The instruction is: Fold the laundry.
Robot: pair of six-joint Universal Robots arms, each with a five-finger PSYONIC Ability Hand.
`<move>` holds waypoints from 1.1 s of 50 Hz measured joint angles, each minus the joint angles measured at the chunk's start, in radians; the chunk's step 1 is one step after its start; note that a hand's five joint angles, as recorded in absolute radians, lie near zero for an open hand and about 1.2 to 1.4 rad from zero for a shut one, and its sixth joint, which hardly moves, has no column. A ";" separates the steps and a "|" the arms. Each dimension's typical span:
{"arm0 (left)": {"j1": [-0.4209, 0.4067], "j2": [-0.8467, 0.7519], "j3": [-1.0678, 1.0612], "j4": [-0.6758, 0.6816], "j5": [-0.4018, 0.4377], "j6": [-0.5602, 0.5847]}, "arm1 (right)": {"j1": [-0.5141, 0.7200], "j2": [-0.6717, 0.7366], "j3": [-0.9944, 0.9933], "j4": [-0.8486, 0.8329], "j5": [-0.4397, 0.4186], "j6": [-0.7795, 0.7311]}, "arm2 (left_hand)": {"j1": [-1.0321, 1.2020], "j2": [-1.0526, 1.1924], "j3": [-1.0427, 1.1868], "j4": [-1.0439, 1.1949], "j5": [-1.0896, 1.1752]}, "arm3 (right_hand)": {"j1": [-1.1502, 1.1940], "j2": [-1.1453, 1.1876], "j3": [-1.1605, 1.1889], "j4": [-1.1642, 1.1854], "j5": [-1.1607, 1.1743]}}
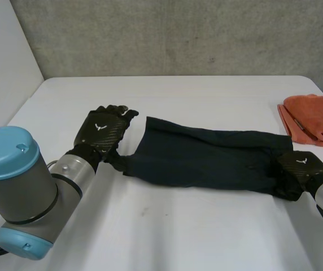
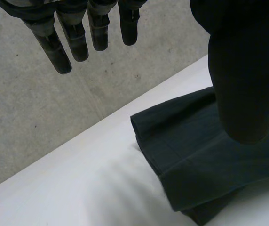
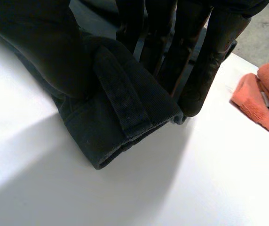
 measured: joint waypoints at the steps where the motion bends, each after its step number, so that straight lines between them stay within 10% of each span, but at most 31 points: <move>1: 0.000 0.000 0.000 0.000 0.000 0.000 | -0.005 0.000 -0.002 0.001 0.001 -0.003 | 0.000 0.000 0.000 0.000 0.000 | 0.000 0.000 0.000 0.001 0.000; 20: 0.002 0.008 0.005 -0.001 -0.003 0.001 | -0.176 -0.117 -0.056 0.133 0.030 -0.295 | 0.000 0.000 0.000 0.000 0.000 | 0.067 0.009 0.000 0.001 0.016; 31: 0.000 0.013 0.036 0.001 -0.005 -0.001 | 0.238 -0.188 -0.237 0.150 0.043 -0.365 | 0.000 0.000 0.000 0.000 0.000 | 0.097 0.019 0.036 0.005 0.030; 42: -0.006 0.008 0.119 0.003 -0.092 -0.008 | 0.692 0.055 -0.350 0.138 0.007 -0.457 | 0.000 0.000 0.000 0.000 0.000 | 0.116 0.019 0.037 0.005 0.030; 46: -0.010 0.002 0.150 0.003 -0.117 -0.010 | 0.721 0.093 -0.356 0.135 -0.022 -0.447 | 0.000 0.000 0.000 0.000 0.000 | -0.045 -0.169 -0.156 -0.168 -0.114; 49: -0.023 -0.017 0.208 0.002 -0.141 -0.011 | 0.691 0.095 -0.365 0.135 -0.045 -0.337 | 0.000 0.000 0.000 0.000 0.000 | -0.627 -0.860 -0.846 -0.869 -0.802; 55: -0.074 -0.073 0.300 -0.005 -0.143 -0.011 | 0.580 0.010 -0.369 0.142 -0.017 -0.034 | 0.000 0.000 0.000 0.000 0.000 | -0.651 -0.937 -0.938 -0.955 -0.870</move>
